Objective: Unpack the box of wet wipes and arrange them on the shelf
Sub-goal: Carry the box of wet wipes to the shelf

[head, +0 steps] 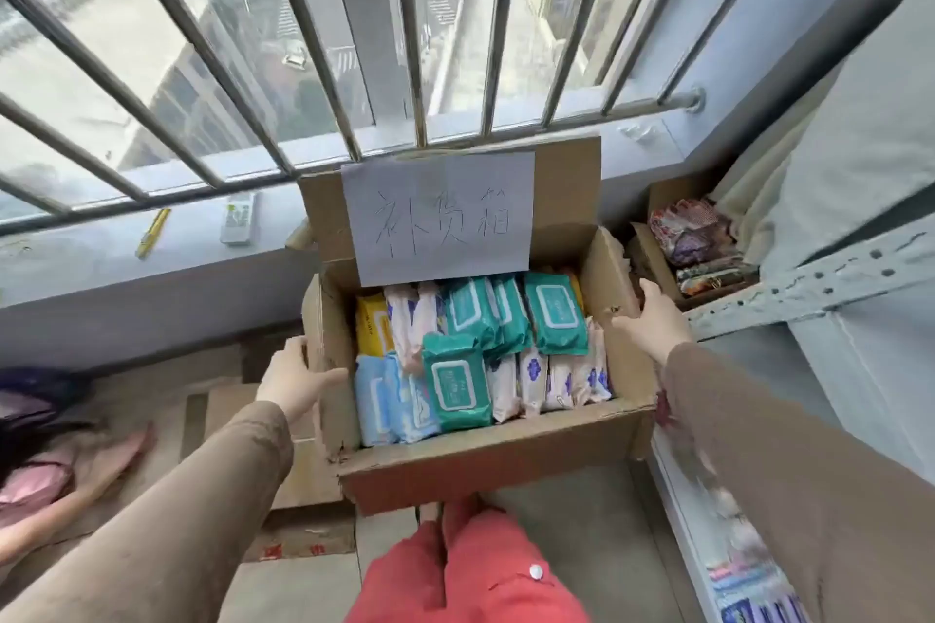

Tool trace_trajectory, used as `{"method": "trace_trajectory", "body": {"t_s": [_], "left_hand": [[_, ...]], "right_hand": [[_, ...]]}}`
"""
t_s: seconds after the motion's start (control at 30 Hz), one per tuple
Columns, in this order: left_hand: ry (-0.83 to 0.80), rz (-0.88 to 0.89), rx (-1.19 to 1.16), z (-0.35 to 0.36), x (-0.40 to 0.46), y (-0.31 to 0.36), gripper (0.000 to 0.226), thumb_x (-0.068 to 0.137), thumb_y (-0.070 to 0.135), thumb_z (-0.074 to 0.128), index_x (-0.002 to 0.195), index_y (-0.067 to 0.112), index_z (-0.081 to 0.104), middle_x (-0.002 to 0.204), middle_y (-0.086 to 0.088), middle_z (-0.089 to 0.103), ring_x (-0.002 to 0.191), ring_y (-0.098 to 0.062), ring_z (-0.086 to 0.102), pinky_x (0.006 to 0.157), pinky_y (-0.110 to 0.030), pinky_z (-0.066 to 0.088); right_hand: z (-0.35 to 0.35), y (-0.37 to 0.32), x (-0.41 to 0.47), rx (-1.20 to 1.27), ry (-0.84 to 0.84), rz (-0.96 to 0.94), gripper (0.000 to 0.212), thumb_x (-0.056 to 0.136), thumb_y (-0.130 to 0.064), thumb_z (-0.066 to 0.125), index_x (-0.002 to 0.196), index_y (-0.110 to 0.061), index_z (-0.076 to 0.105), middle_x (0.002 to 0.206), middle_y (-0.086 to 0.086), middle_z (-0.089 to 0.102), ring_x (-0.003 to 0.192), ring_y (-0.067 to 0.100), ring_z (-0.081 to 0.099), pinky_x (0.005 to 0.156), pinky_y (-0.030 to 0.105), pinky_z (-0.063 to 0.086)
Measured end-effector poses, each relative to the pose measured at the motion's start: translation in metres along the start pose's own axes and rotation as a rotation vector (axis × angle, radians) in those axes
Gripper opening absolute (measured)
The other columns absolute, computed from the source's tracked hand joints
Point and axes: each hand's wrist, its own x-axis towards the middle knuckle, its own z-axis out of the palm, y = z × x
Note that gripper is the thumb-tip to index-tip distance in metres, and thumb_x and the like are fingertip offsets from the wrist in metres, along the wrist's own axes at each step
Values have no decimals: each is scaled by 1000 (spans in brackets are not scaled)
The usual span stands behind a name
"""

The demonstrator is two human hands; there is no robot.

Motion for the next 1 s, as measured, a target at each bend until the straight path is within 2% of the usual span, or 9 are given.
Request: {"method": "trace_trajectory", "body": {"t_s": [0.1,0.2,0.33,0.43,0.5,0.63,0.77,0.93,1.0], "left_hand": [[-55,-109,-78,6,24,-2,89,75,40,82,148,22,35,123,-7,62,102,-23,62,84,-34,52],[-46,-227,-168,15,48,-7,81,75,41,82,143,26,40,107,-4,69,81,-19,68,64,-32,56],[-93,-289,-87,28,68,-2,56,80,42,76,127,22,54,104,-2,70,86,-21,69,70,-34,58],[-142,-326,62,37,78,6,27,89,28,67,110,10,63,96,-9,69,84,-27,66,73,-35,55],[-158,-349,109,39,84,5,24,91,24,64,104,4,66,96,-14,69,87,-31,66,77,-37,55],[-153,-323,168,37,87,-1,24,93,24,63,101,1,67,97,-16,70,90,-34,68,85,-42,57],[-149,-243,237,31,81,-1,21,94,22,61,92,2,66,89,-13,69,85,-33,67,80,-38,56],[-172,-113,321,24,60,-3,18,93,19,59,80,8,66,78,-9,67,75,-28,65,71,-36,54],[-207,-31,384,23,46,-6,18,92,19,59,76,11,64,81,-10,68,75,-28,64,68,-33,51]], "right_hand": [[3,3,33,-24,-86,115,68,87,-43,70,143,-13,46,137,15,58,120,35,58,101,45,48],[11,12,60,-29,-193,177,51,87,-47,69,124,-12,65,115,10,70,99,28,66,91,45,55],[24,19,87,48,-261,269,57,83,-53,72,123,-13,65,112,9,70,98,29,67,92,46,56],[33,13,94,-90,-289,245,45,91,-45,65,118,-8,64,100,9,67,93,28,66,85,39,55],[36,7,92,-195,-261,200,38,97,-39,58,115,-6,65,95,9,64,86,27,62,76,34,50],[36,6,82,-253,-216,161,37,99,-36,55,119,-7,64,104,11,66,89,28,62,75,32,48],[41,25,49,-190,-184,186,40,98,-37,55,123,-6,62,118,15,66,104,32,64,81,34,49],[63,76,-36,-117,-175,254,42,97,-36,58,116,1,65,114,20,68,103,36,66,73,31,45],[77,99,-80,-48,-168,306,37,96,-33,59,106,2,66,108,21,69,99,35,67,69,30,43]]}}
